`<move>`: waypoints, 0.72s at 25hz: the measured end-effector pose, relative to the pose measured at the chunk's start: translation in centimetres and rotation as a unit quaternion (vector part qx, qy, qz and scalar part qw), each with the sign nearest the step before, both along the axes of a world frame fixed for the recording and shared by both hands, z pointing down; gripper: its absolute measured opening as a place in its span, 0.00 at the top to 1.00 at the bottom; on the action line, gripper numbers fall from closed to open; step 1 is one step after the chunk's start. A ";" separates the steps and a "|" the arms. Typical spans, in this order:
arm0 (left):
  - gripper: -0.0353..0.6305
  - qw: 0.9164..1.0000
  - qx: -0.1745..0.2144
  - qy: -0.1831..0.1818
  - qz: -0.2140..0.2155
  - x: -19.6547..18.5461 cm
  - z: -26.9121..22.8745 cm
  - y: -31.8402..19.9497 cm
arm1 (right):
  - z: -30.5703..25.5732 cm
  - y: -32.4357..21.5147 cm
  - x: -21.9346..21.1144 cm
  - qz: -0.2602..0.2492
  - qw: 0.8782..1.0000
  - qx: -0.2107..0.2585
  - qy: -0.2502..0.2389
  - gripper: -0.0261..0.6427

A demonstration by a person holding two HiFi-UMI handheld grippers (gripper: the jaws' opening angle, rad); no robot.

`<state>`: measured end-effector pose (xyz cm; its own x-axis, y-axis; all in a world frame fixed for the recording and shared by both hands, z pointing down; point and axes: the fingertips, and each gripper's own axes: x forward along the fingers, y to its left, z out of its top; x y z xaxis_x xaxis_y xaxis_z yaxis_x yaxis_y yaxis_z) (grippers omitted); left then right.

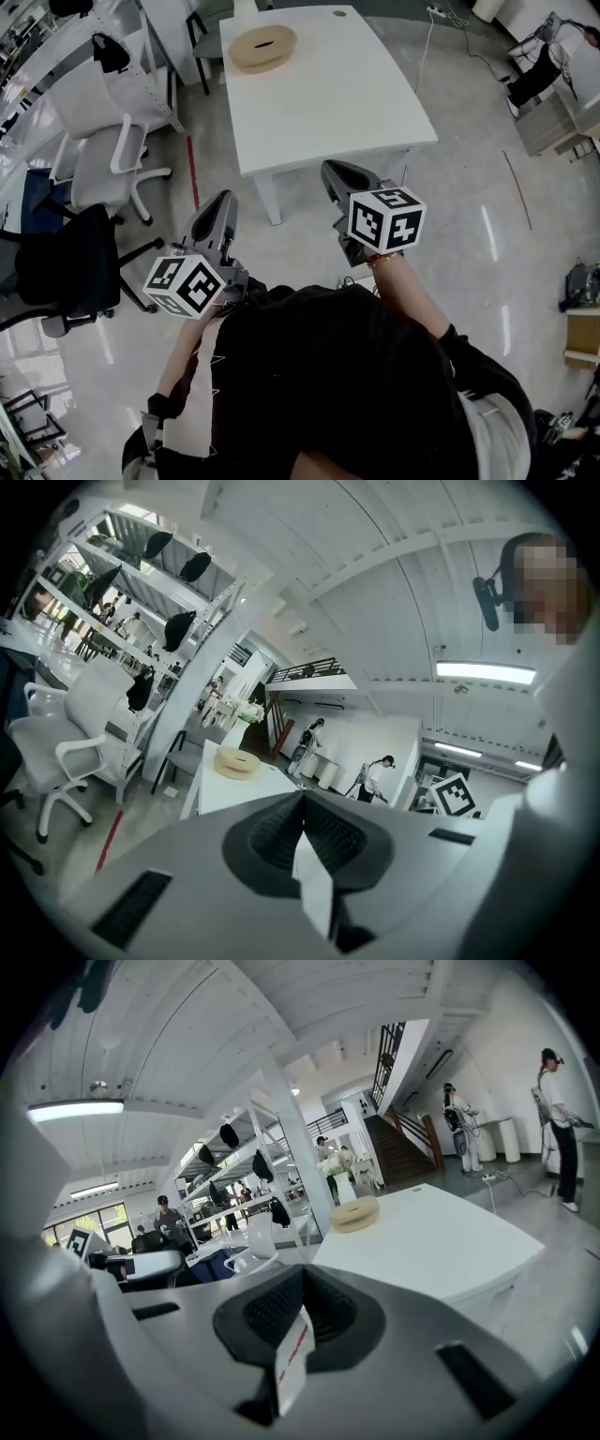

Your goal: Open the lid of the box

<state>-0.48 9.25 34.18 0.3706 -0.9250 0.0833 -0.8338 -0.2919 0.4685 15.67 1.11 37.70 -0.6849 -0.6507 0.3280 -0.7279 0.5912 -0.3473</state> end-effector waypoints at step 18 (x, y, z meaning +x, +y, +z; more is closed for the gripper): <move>0.93 1.000 -0.014 0.008 -0.002 -3.4 2.3 -2.2 | 2.7 -2.1 -2.9 0.006 1.000 -0.030 0.000 0.95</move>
